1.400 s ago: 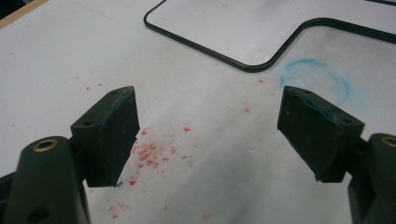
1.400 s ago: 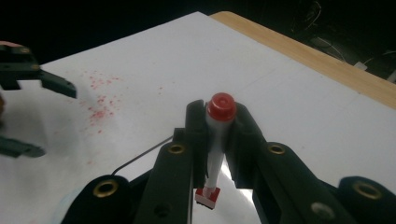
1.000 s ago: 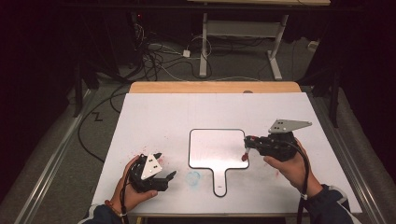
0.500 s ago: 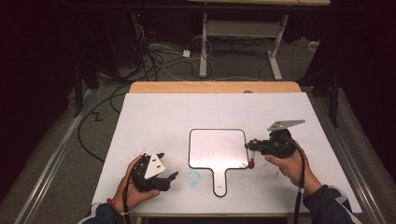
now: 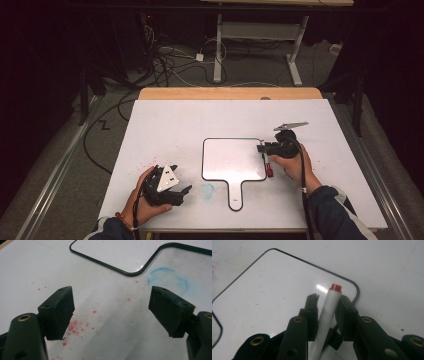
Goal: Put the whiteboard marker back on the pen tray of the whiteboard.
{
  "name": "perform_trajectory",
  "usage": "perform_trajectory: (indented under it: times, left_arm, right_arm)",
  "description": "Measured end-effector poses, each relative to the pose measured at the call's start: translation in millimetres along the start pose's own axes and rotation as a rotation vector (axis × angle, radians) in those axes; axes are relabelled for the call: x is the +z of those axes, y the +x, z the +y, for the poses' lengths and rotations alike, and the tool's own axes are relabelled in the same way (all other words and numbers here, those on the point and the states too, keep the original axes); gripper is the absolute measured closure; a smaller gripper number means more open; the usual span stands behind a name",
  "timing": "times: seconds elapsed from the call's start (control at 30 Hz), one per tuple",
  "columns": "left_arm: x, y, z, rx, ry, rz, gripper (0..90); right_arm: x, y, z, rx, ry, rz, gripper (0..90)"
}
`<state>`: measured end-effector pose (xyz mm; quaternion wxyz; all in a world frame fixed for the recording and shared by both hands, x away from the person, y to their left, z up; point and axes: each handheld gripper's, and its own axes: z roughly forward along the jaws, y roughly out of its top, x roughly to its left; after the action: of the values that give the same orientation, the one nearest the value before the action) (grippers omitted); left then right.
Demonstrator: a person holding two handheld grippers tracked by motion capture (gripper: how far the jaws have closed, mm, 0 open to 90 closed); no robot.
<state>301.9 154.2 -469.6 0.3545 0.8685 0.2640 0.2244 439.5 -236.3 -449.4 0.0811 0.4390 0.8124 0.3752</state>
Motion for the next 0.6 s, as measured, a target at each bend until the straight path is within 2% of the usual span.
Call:
perform_trajectory:
  times: [0.2, 0.33, 0.4, 0.5, 0.6]
  left_arm:
    - [0.9, -0.8, 0.3, 0.006, 0.007, 0.0, 19.8]
    - [2.5, -4.2, 1.1, 0.031, 0.023, 0.005, 19.8]
    - [2.3, -4.7, 1.5, 0.035, 0.021, 0.005, 19.8]
    - [2.7, -4.8, 1.2, 0.037, 0.029, 0.012, 19.8]
    - [2.2, -4.8, 1.5, 0.039, 0.026, 0.013, 19.8]
  right_arm:
    - [7.6, -3.2, -2.7, -0.015, 0.017, -0.06, 68.2]
    - [10.5, -7.0, -4.3, -0.031, 0.034, -0.099, 64.2]
    - [10.5, -8.2, -4.3, -0.039, 0.032, -0.096, 62.4]
    - [10.0, -8.1, -4.0, -0.051, 0.03, -0.12, 56.0]
    - [9.6, -8.5, -4.1, -0.07, 0.029, -0.135, 57.4]
